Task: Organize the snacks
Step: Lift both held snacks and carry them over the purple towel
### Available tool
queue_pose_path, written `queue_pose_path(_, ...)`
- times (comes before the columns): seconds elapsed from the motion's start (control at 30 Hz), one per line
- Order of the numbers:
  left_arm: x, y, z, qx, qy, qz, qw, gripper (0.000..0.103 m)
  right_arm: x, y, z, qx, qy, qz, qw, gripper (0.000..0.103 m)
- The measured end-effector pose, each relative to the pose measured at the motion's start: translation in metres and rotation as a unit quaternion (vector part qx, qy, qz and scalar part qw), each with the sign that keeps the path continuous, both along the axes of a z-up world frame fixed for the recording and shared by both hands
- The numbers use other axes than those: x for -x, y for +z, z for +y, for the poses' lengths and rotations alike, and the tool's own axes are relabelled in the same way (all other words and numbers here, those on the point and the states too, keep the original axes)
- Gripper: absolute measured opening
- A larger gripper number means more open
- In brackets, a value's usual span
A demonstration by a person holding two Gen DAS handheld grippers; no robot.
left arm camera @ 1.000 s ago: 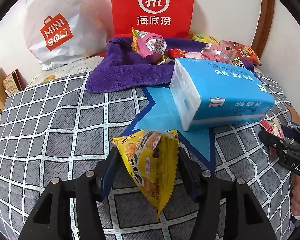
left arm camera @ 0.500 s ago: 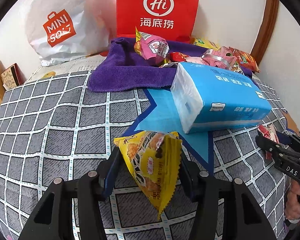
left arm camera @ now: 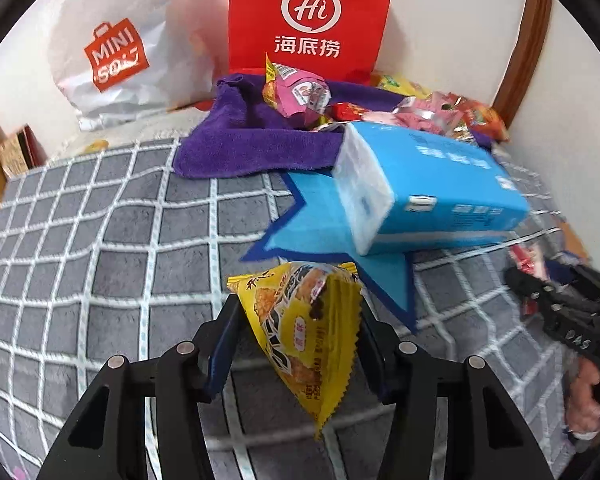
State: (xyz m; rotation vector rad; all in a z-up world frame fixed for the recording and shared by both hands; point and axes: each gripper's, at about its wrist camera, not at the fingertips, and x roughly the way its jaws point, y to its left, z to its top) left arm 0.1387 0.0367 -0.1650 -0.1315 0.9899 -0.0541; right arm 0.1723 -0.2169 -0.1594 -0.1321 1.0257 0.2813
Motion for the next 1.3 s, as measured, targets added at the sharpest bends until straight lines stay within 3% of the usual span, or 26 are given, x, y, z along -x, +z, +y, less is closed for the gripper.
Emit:
queue_pose_path(0.13,0.011,0.010,0.005,0.044,-0.003,0.005,0.9990,0.051,0.012,0.016,0.004,-0.033,0.008,-0.003,0.999,0.054)
queue_pose_path(0.57,0.027,0.078,-0.010,0.049,-0.029,-0.038,0.9977,0.051,0.024,0.077,0.022,-0.049,0.027,-0.051,0.997,0.054)
queue_pose_path(0.93,-0.004,0.128,-0.025,0.050,-0.046,-0.069,0.9953,0.051,-0.016,0.128,0.024,-0.034,0.013,-0.082,0.996,0.054)
queue_pose_path(1.3,-0.042,0.158,-0.019,0.049,-0.038,-0.081,0.9948,0.051,-0.058,0.168,0.041,-0.042,0.017,-0.109,0.993,0.054)
